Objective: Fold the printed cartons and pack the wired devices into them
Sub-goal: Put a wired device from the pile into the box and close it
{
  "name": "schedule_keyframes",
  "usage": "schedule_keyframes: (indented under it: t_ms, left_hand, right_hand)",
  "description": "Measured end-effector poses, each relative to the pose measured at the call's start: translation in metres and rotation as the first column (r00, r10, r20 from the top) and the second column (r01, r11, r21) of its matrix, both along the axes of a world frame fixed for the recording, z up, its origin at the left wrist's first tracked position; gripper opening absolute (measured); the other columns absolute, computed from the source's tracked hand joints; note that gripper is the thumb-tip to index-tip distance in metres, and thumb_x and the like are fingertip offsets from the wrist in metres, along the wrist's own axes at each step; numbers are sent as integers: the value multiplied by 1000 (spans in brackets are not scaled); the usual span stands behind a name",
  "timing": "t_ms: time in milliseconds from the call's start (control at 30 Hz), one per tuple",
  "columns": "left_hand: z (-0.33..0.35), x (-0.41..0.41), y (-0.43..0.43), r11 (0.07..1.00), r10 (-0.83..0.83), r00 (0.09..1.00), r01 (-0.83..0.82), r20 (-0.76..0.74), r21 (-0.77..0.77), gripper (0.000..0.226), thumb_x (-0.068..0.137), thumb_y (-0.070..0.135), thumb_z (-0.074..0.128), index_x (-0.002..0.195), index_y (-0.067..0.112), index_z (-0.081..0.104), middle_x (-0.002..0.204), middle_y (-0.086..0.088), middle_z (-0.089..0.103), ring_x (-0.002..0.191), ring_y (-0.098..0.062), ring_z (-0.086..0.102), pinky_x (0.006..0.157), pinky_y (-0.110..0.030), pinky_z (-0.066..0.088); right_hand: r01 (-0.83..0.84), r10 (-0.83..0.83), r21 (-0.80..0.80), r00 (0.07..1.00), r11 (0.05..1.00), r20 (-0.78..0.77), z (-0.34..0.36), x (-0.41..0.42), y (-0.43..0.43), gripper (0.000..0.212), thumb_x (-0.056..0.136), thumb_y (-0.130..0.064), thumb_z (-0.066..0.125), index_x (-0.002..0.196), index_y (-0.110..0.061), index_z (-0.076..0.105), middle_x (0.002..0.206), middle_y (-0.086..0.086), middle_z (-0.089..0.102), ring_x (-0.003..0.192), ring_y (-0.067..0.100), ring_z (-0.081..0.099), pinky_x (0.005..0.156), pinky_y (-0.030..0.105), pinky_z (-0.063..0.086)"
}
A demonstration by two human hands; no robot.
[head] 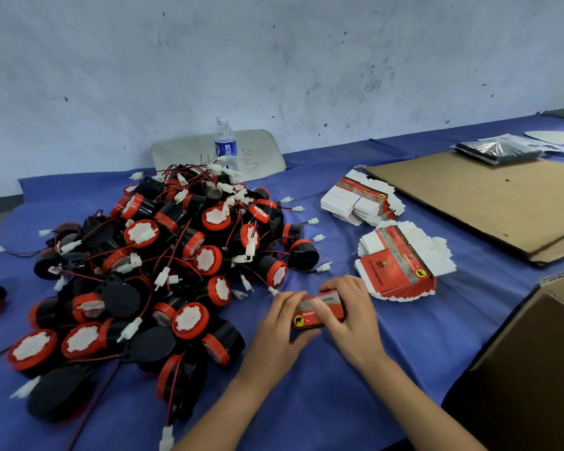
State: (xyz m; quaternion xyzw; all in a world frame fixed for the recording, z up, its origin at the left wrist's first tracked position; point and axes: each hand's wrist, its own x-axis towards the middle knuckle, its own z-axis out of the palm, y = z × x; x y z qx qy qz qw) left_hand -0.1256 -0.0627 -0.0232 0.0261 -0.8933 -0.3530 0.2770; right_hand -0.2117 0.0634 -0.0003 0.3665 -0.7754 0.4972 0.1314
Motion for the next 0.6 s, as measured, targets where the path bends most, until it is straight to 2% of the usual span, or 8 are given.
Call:
schedule_keyframes:
  t_ms: [100, 167, 233, 333, 433, 500, 533, 600]
  left_hand:
    - [2, 5, 2, 997, -9, 999, 6, 32, 80, 45, 82, 39, 73, 119, 23, 51, 107, 26, 48, 95, 3, 52, 77, -13, 46]
    - [4, 8, 3, 991, 9, 995, -22, 95, 133, 52, 77, 58, 66, 114, 27, 48, 94, 27, 52, 89, 1, 55, 69, -17, 48]
    - [5, 10, 3, 992, 35, 990, -51, 134, 118, 64, 71, 73, 53, 113, 25, 49, 88, 25, 54, 88, -4, 57, 68, -23, 50]
    - [6, 10, 4, 991, 69, 992, -81, 105, 106, 65, 70, 74, 51, 106, 19, 52, 85, 14, 59, 78, -10, 61, 67, -34, 52]
    - [6, 11, 1, 982, 64, 998, -67, 25, 176, 43, 72, 65, 58, 99, 31, 52, 79, 14, 62, 72, -7, 59, 64, -25, 49]
    - [7, 13, -2, 962, 40, 999, -35, -12, 272, 38, 72, 55, 62, 104, 39, 50, 87, 10, 64, 74, -4, 60, 66, -18, 47]
    - [7, 13, -3, 947, 26, 999, -18, -23, 320, 39, 73, 51, 60, 109, 39, 49, 90, 7, 63, 70, -5, 59, 64, -16, 46]
    - [7, 14, -4, 933, -4, 1000, 11, -22, 359, 40, 76, 50, 52, 114, 38, 46, 93, 9, 61, 61, -10, 56, 59, -19, 45]
  right_hand:
    - [10, -11, -84, 1000, 996, -14, 2, 3, -7, 34, 86, -46, 50, 87, -13, 59, 78, -9, 57, 70, 11, 55, 63, 28, 45]
    - [49, -50, -136, 999, 989, -6, 2, 3, -11, 31, 88, -45, 46, 78, -18, 56, 69, -10, 54, 60, 10, 52, 55, 30, 43]
    - [88, -74, -197, 994, 976, 77, 4, 3, -17, 32, 90, -45, 42, 63, -26, 44, 56, -9, 45, 51, 9, 42, 49, 36, 37]
    - [176, -129, -207, 966, 962, 225, 4, 5, -25, 43, 89, -48, 39, 53, -25, 29, 46, -4, 34, 46, 9, 30, 46, 45, 32]
    - [227, -157, -152, 914, 962, 374, 11, 7, -31, 52, 87, -53, 41, 51, -16, 33, 45, -2, 35, 47, 11, 31, 48, 44, 33]
    - [317, -118, -246, 799, 916, 590, 26, 6, -29, 54, 94, -45, 46, 53, -10, 43, 46, -3, 45, 46, 11, 42, 51, 38, 36]
    - [399, -38, -332, 685, 854, 727, 37, 2, -25, 51, 96, -41, 48, 55, -11, 51, 49, -3, 54, 47, 11, 50, 53, 33, 40]
    - [527, 293, -497, 424, 690, 857, 62, -9, -8, 38, 95, -44, 49, 72, -17, 61, 71, 0, 67, 65, 14, 64, 65, 29, 49]
